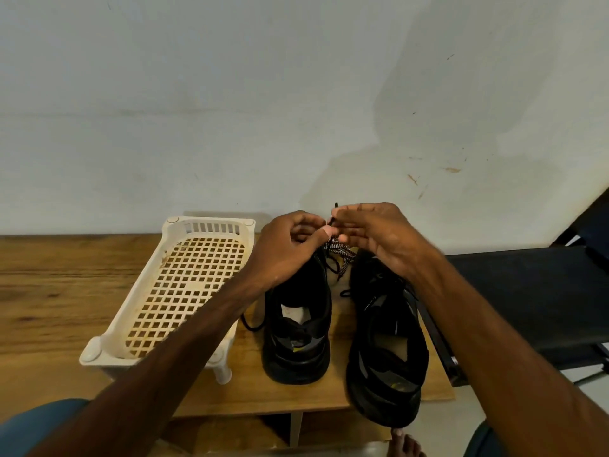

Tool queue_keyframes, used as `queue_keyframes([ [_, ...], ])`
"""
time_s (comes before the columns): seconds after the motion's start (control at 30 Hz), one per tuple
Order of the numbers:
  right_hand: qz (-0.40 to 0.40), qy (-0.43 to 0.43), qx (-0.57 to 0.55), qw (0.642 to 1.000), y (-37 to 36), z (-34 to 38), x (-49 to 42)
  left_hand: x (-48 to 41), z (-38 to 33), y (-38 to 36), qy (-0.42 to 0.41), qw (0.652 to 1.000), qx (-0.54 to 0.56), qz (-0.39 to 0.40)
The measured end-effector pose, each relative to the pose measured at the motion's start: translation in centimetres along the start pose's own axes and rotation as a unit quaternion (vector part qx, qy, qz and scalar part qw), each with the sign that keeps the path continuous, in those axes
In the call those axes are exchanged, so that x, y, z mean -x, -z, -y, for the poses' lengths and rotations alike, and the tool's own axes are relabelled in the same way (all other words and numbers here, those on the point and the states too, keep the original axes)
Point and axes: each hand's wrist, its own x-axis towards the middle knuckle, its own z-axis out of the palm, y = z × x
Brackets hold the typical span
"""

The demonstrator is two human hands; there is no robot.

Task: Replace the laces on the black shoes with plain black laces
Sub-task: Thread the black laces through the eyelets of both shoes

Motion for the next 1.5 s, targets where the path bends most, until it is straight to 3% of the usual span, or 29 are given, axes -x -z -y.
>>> queue_keyframes([
  [0.1,0.011,0.007,-0.1,0.995,0.3,0.5,0.5,0.2,-0.8,0.1,-0.01,0.996,0.036,0.076],
  [0.17,-0.008,0.024,-0.126,0.992,0.6,0.7,0.6,0.0,-1.0,0.8,-0.011,0.995,0.055,0.081],
  [0.37,-0.05,0.022,-0.064,0.996,1.5,0.4,0.6,-0.5,-1.3,3.6,0.022,0.992,0.113,0.06],
  [0.43,-0.036,0.005,0.026,0.999,1.6,0.2,0.9,-0.3,-1.1,4.2,0.024,0.994,0.092,0.05],
  [0.47,-0.036,0.019,0.123,0.992,1.6,0.0,1.0,-0.2,-0.8,4.4,0.024,0.997,0.072,0.035],
  [0.53,-0.076,0.082,0.375,0.92,1.4,-0.7,0.9,-0.1,-0.4,4.6,0.027,0.999,0.032,-0.003],
  [0.6,-0.14,0.141,0.491,0.848,0.5,-1.0,0.9,0.0,0.1,4.6,0.033,0.999,0.013,-0.032],
  [0.67,-0.137,0.19,0.457,0.858,-0.5,-0.7,0.9,-0.1,0.3,4.3,0.03,0.999,-0.003,-0.04],
  [0.73,-0.053,0.221,0.414,0.881,-1.5,-0.4,1.0,-0.2,0.2,3.9,0.02,0.999,-0.021,-0.033],
  [0.83,0.044,0.24,0.409,0.879,-2.3,-0.5,1.0,-0.3,0.0,3.5,0.004,0.999,-0.031,-0.03],
  [1.07,0.019,0.234,0.407,0.883,-2.6,-1.0,0.0,0.0,-0.6,3.5,0.025,0.997,-0.053,-0.04],
  [1.13,-0.005,0.219,0.447,0.867,-2.4,-1.5,-0.3,0.4,-0.8,3.6,0.05,0.989,-0.124,-0.055],
  [1.2,-0.022,0.208,0.471,0.857,-2.2,-1.8,-0.5,1.6,-0.8,3.5,0.072,0.969,-0.234,-0.021],
  [1.3,-0.041,0.201,0.417,0.885,-2.1,-1.9,-0.5,3.6,-0.6,2.0,0.069,0.94,-0.333,0.011],
  [1.4,-0.048,0.193,0.36,0.912,-2.4,-1.9,-0.5,4.1,-0.7,0.4,0.037,0.91,-0.411,-0.035],
  [1.5,-0.042,0.187,0.369,0.909,-2.8,-2.0,-0.3,3.6,-0.9,-0.2,0.044,0.906,-0.415,-0.073],
])
